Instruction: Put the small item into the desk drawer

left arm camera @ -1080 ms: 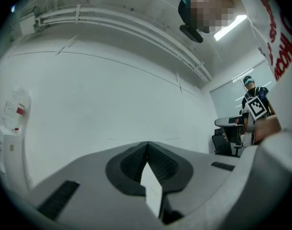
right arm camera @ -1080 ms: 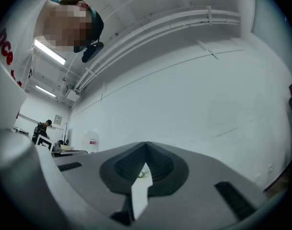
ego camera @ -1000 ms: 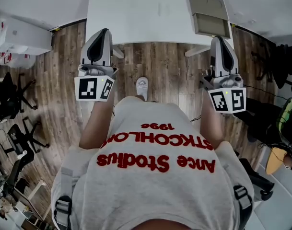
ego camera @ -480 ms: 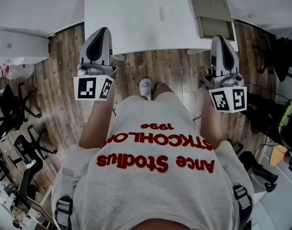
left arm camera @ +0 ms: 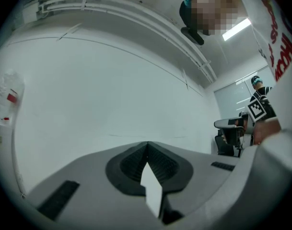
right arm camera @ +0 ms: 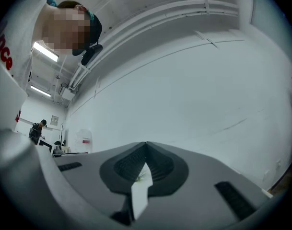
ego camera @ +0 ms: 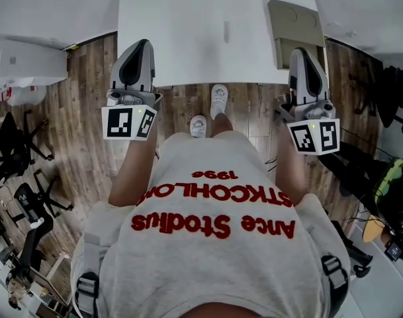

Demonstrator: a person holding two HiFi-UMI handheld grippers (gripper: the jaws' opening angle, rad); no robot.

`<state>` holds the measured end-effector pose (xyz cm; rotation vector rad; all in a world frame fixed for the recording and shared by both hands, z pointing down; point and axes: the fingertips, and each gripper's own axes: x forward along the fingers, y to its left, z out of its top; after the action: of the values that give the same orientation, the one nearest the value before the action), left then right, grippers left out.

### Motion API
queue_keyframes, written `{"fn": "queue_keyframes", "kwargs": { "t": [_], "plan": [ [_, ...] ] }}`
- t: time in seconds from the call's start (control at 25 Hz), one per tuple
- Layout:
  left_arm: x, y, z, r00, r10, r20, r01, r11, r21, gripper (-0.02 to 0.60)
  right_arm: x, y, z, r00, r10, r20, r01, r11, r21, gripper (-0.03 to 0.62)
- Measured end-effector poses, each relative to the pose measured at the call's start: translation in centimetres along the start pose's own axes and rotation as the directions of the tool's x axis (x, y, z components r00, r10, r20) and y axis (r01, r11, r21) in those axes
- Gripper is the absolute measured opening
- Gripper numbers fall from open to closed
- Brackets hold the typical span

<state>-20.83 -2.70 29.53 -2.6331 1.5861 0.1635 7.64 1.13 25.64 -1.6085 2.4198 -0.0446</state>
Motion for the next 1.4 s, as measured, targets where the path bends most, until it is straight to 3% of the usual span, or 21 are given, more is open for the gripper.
{"fn": "queue_keyframes", "kwargs": {
  "t": [0.36,0.8,1.12,1.4],
  "plan": [
    [6.7,2.0,0.7,0.997,0.08,0.023,-0.08,0.996,0.025,0.007,8.3,-4.3,0.3,0.995,0.104,0.0,-0.104,0.995,0.011,0.005],
    [14.4,2.9,-1.3,0.986,0.165,0.004,-0.165,0.986,0.028,0.008,15.5,-10.4,-0.7,0.98,0.195,-0.042,-0.193,0.979,0.063,0.006],
    [16.1,4.2,-3.9,0.987,0.153,-0.057,-0.153,0.988,0.007,0.006,18.2,-10.5,-4.0,0.979,0.178,-0.101,-0.168,0.98,0.104,0.006],
    [17.6,3.7,-7.8,0.987,0.071,-0.146,-0.073,0.997,-0.011,0.008,18.3,-10.4,-9.2,0.965,0.118,-0.233,-0.09,0.988,0.127,0.008]
  ]
}}
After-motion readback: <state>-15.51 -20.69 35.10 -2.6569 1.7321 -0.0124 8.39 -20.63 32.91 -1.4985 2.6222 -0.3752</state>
